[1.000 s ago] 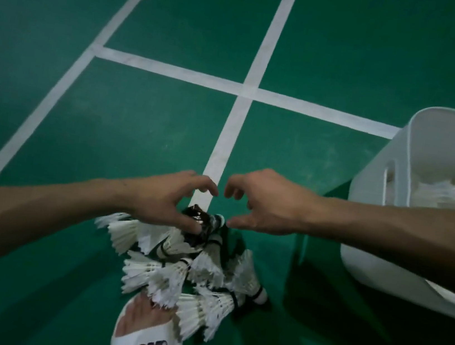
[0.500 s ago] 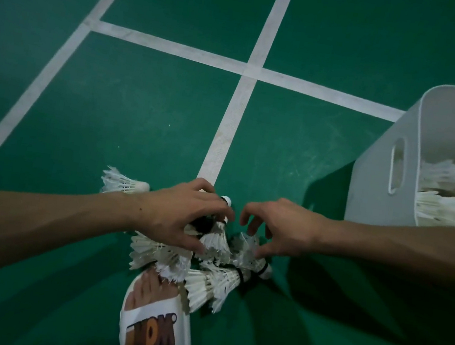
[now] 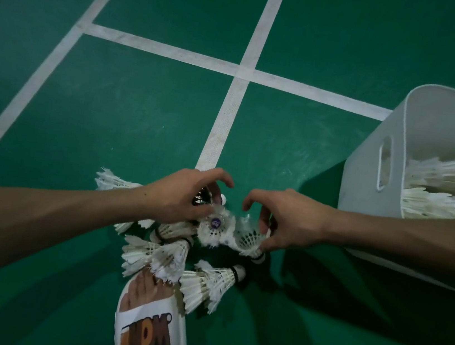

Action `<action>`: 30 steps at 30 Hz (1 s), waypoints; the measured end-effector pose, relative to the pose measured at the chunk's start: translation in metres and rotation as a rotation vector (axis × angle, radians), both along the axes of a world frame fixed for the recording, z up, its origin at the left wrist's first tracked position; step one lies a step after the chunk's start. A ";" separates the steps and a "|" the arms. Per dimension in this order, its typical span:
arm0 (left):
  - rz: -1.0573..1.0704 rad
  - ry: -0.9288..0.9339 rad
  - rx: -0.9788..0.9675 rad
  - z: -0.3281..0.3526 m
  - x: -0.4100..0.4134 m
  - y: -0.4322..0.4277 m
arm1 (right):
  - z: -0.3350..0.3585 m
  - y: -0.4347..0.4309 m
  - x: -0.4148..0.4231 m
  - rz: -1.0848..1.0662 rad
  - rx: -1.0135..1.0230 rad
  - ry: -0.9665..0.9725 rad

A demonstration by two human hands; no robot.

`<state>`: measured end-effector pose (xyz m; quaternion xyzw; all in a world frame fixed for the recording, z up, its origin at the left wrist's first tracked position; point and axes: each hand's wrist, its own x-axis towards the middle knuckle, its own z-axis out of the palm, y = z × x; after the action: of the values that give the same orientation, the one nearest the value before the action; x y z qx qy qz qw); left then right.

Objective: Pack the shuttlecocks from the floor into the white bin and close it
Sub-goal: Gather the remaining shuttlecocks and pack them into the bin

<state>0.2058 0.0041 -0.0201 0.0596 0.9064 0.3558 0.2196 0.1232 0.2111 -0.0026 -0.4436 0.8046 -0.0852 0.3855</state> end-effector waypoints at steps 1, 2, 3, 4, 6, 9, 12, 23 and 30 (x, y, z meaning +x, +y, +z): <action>0.011 -0.007 0.006 0.001 -0.002 -0.001 | 0.004 0.002 -0.004 -0.023 -0.009 0.007; 0.018 -0.012 0.001 0.002 -0.005 -0.002 | 0.009 0.003 -0.008 -0.047 -0.018 0.011; 0.021 -0.017 -0.004 0.002 -0.007 -0.003 | 0.014 0.005 -0.011 -0.071 -0.026 0.014; 0.023 -0.021 -0.006 0.003 -0.009 -0.003 | 0.019 0.008 -0.014 -0.092 -0.034 0.020; 0.023 -0.012 -0.010 0.007 -0.015 -0.002 | 0.030 0.012 -0.020 -0.130 -0.051 0.050; 0.009 0.009 -0.029 0.022 -0.029 0.001 | 0.046 0.017 -0.027 -0.184 -0.095 0.130; -0.054 0.031 -0.054 0.048 -0.051 0.004 | 0.062 0.023 -0.037 -0.247 -0.138 0.225; -0.025 0.254 -0.038 0.137 -0.119 0.050 | 0.127 0.087 -0.077 -0.610 -0.351 0.297; -0.102 0.306 0.011 0.164 -0.148 0.112 | 0.137 0.150 -0.078 -0.770 -0.379 0.280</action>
<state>0.0581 0.1159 0.1440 0.1603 0.9231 0.3359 0.0965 0.0448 0.3609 0.1340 -0.1818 0.9256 -0.3074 0.1253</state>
